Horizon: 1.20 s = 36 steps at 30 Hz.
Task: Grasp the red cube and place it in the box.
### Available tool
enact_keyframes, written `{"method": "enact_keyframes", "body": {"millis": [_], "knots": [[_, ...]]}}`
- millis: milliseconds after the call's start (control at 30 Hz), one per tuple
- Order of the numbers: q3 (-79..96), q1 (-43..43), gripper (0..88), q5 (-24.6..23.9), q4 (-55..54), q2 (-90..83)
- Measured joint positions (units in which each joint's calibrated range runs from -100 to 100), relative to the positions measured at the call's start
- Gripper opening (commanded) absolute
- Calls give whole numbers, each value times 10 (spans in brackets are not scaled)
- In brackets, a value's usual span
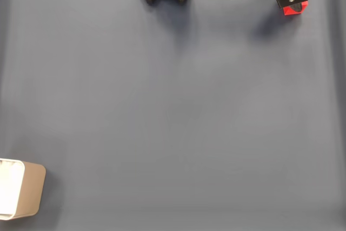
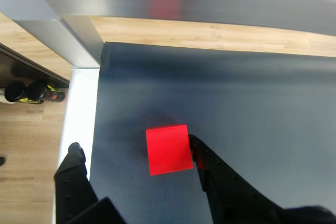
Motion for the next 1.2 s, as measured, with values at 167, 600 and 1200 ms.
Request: {"method": "enact_keyframes", "body": {"millis": [167,600,1200], "knots": [[10,0,435,0,0,-5],[10,0,362,0,0,-12],[10,0,14,16,29,-22]]}}
